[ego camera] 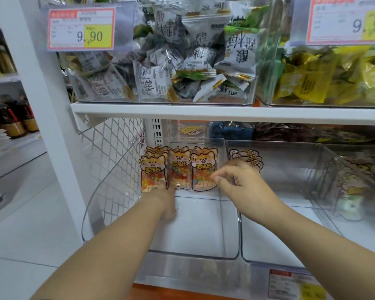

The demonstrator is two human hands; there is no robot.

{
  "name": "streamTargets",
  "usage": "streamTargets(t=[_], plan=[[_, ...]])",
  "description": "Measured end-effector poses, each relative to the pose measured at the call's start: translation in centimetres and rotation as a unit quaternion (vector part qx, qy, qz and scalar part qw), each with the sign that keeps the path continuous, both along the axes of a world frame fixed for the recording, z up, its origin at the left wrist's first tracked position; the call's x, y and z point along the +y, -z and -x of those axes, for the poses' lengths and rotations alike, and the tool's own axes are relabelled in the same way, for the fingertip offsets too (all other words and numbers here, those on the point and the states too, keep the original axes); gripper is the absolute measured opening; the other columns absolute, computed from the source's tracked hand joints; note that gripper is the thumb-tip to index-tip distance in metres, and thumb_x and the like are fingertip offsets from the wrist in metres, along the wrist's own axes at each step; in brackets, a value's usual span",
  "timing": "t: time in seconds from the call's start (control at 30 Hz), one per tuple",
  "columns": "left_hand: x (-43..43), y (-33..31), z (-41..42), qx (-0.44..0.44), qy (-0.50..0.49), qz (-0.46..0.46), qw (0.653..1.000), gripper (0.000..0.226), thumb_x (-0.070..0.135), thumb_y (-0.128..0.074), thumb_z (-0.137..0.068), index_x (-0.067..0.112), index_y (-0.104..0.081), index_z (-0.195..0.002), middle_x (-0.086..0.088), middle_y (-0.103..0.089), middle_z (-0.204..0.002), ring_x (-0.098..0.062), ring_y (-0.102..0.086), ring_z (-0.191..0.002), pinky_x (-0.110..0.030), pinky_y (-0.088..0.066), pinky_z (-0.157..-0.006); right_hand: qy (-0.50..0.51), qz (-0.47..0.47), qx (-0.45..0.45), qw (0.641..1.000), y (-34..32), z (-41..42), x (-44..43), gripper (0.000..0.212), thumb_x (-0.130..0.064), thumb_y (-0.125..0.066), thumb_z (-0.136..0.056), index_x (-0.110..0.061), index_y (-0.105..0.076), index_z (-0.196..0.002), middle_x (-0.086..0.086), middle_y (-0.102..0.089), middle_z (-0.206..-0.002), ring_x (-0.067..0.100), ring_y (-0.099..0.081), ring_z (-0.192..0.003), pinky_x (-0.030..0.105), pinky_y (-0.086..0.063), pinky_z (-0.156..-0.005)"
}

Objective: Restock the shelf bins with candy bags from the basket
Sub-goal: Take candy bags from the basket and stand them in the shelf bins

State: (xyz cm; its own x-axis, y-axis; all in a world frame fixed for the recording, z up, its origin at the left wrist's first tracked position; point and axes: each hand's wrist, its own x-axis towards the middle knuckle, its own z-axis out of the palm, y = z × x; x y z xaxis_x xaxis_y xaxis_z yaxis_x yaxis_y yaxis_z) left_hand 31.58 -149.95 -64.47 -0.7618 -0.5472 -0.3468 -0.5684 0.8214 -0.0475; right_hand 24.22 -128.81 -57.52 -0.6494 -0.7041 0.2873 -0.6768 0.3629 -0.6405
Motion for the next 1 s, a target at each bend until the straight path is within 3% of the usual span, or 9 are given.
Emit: streamTargets(t=[0.17, 0.33, 0.43, 0.6, 0.73, 0.83, 1.0], plan=[[0.3, 0.0, -0.1, -0.008, 0.017, -0.002, 1.0, 0.075, 0.039, -0.046, -0.1, 0.017, -0.006, -0.16, -0.014, 0.005, -0.166, -0.039, -0.034, -0.144, -0.05, -0.035, -0.115, -0.002, -0.003, -0.007, 1.0, -0.3, -0.2, 0.1, 0.019, -0.035, -0.058, -0.096, -0.047, -0.062, -0.082, -0.014, -0.047, -0.109, 0.022, -0.045, -0.117, 0.046, -0.041, -0.102], [0.4, -0.3, 0.0, 0.029, 0.025, -0.001, 0.999, 0.062, 0.036, -0.05, -0.099, 0.015, -0.03, -0.153, -0.014, -0.029, -0.155, -0.035, -0.046, -0.133, -0.046, -0.043, -0.108, -0.001, -0.006, -0.011, 1.0, -0.4, -0.4, 0.1, 0.018, -0.034, -0.057, -0.096, -0.046, -0.063, -0.084, -0.014, -0.048, -0.11, 0.021, -0.045, -0.118, 0.045, -0.041, -0.104], [0.0, -0.2, 0.6, 0.096, 0.02, -0.036, 0.995, 0.05, 0.031, -0.055, -0.096, 0.017, -0.047, -0.144, -0.01, -0.05, -0.143, -0.03, -0.052, -0.127, -0.042, -0.047, -0.104, 0.002, -0.005, -0.015, 1.0, -0.5, -0.5, 0.1, 0.018, -0.034, -0.057, -0.096, -0.046, -0.063, -0.083, -0.014, -0.047, -0.11, 0.022, -0.044, -0.119, 0.045, -0.04, -0.104], [-0.3, -1.4, 2.6, 0.232, -0.043, -0.126, 0.964, 0.03, 0.021, -0.058, -0.094, 0.014, -0.065, -0.123, -0.004, -0.066, -0.12, -0.027, -0.06, -0.114, -0.031, -0.05, -0.095, 0.004, 0.004, -0.019, 1.0, -0.4, -0.5, 0.1, 0.017, -0.033, -0.058, -0.095, -0.045, -0.066, -0.085, -0.012, -0.051, -0.112, 0.022, -0.046, -0.116, 0.045, -0.041, -0.102], [-0.3, -1.3, 3.9, 0.249, -0.066, -0.137, 0.957, 0.02, 0.02, -0.053, -0.094, 0.011, -0.068, -0.102, -0.007, -0.071, -0.103, -0.03, -0.064, -0.103, -0.033, -0.053, -0.085, 0.0, 0.005, -0.021, 1.0, -0.3, -0.4, 0.0, 0.017, -0.034, -0.058, -0.096, -0.045, -0.066, -0.087, -0.019, -0.047, -0.103, 0.02, -0.046, -0.114, 0.045, -0.043, -0.101], [-0.1, -1.1, 4.9, 0.295, -0.096, -0.201, 0.929, 0.02, 0.028, -0.063, -0.088, 0.008, -0.066, -0.087, -0.01, -0.072, -0.089, -0.029, -0.068, -0.086, -0.029, -0.05, -0.066, -0.001, 0.006, -0.022, 1.0, -0.2, -0.4, 0.0, 0.018, -0.035, -0.058, -0.096, -0.047, -0.065, -0.085, -0.021, -0.046, -0.102, 0.019, -0.045, -0.115, 0.045, -0.044, -0.099], [0.6, -1.8, 6.1, 0.372, -0.142, -0.249, 0.883, 0.025, 0.024, -0.051, -0.101, 0.002, -0.063, -0.102, -0.015, -0.067, -0.09, -0.028, -0.065, -0.077, -0.02, -0.044, -0.045, -0.005, 0.008, -0.028, 1.0, -0.3, -0.5, 0.0, 0.022, -0.037, -0.057, -0.096, -0.05, -0.062, -0.079, -0.026, -0.044, -0.1, 0.018, -0.044, -0.116, 0.045, -0.044, -0.099]])
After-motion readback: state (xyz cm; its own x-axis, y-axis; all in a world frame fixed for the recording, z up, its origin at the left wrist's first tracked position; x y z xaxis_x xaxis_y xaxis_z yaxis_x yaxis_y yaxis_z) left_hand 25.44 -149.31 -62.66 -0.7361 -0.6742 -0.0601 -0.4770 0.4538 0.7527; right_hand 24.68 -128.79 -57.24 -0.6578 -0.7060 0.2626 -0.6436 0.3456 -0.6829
